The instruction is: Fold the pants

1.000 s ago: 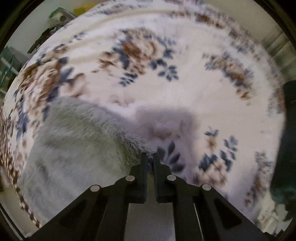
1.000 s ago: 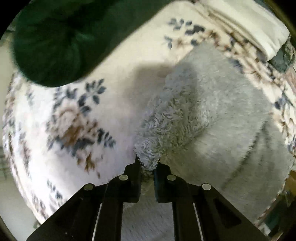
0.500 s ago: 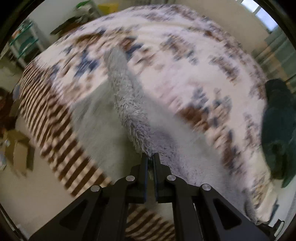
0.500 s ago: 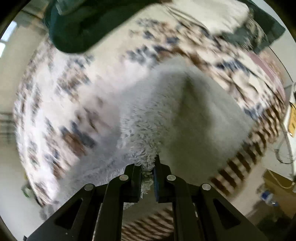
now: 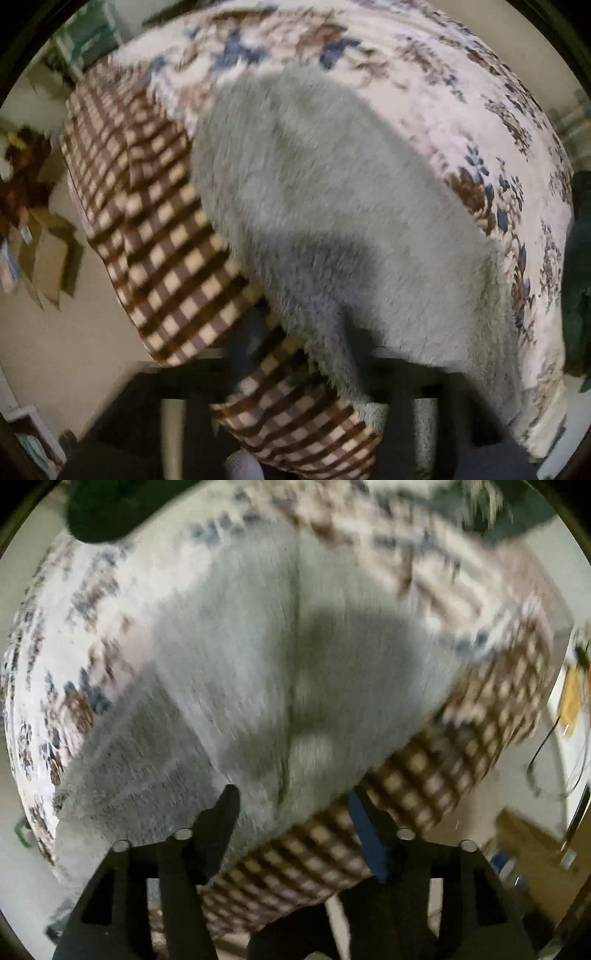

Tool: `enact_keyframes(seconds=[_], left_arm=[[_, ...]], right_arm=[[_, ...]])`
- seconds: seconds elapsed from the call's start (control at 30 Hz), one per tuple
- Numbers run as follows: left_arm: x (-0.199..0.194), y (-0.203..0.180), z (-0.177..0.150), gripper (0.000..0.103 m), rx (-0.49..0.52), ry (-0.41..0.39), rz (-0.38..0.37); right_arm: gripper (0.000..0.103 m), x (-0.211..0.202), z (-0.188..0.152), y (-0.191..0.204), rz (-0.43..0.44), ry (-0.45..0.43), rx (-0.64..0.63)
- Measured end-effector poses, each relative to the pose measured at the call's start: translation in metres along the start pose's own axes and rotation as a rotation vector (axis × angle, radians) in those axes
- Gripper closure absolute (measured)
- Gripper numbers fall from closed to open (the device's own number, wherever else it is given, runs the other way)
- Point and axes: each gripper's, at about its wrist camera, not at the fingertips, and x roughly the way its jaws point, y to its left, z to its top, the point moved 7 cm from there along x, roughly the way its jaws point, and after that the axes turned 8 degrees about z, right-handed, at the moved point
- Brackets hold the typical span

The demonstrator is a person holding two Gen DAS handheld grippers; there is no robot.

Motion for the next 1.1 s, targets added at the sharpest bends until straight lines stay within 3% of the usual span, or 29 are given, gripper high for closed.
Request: enact_keyframes(seconds=[0.07,0.13,0.27,0.4,0.43,0.47,0.5,0.53,0.57,0.63,0.7,0.8,0.87,0.9,1.0,1.1], left_arm=[[-0.006,-0.01,0.006,0.022,0.037,-0.06,0.018],[-0.004,-0.024,0.011,0.022,0.097,-0.094,0.058],[0.004,-0.037,0.011,0.022,0.157,-0.11,0.084],[0.01,-0.059,0.004,0.022,0.225,-0.111,0.101],[0.01,-0.065,0.001,0.022,0.243,-0.11,0.101],[0.01,-0.07,-0.002,0.022,0.261,-0.111,0.099],[0.009,-0.075,-0.005,0.022,0.277,-0.112,0.099],[0.009,-0.08,-0.008,0.022,0.294,-0.113,0.095],[0.008,-0.085,-0.011,0.022,0.309,-0.112,0.09],[0.01,-0.093,-0.019,0.022,0.342,-0.101,0.081],[0.011,-0.102,-0.026,0.022,0.368,-0.089,0.073],[0.012,-0.117,-0.034,0.022,0.398,-0.066,0.065],[0.009,-0.13,-0.036,0.022,0.415,-0.052,0.051],[0.007,-0.138,-0.036,0.022,0.424,-0.051,0.042],[0.0,-0.158,-0.029,0.022,0.436,-0.05,0.014],[0.001,-0.181,-0.017,0.022,0.442,-0.012,-0.012]], right_arm=[[0.018,-0.009,0.019,0.011,0.012,-0.034,-0.053],[0.012,-0.004,0.04,0.03,0.001,-0.065,-0.128],[0.012,0.028,0.079,0.084,-0.055,-0.149,-0.228],[0.013,0.073,0.091,0.1,-0.191,-0.089,-0.287],[0.027,0.079,0.092,0.098,-0.223,-0.073,-0.292],[0.062,0.08,0.094,0.093,-0.243,-0.074,-0.292],[0.078,0.077,0.095,0.088,-0.25,-0.093,-0.282],[0.087,0.063,0.097,0.076,-0.24,-0.13,-0.251],[0.088,0.043,0.098,0.062,-0.19,-0.179,-0.206],[0.089,0.008,0.097,0.029,-0.159,-0.252,-0.131],[0.089,-0.016,0.09,-0.006,-0.142,-0.271,-0.068],[0.079,-0.011,0.067,-0.066,-0.124,-0.136,0.063],[0.061,-0.006,0.052,-0.108,-0.143,-0.058,0.183],[0.058,-0.009,0.046,-0.119,-0.155,-0.048,0.233],[0.054,-0.034,0.037,-0.116,-0.078,-0.133,0.359],[0.045,-0.048,0.041,-0.073,0.063,-0.178,0.391]])
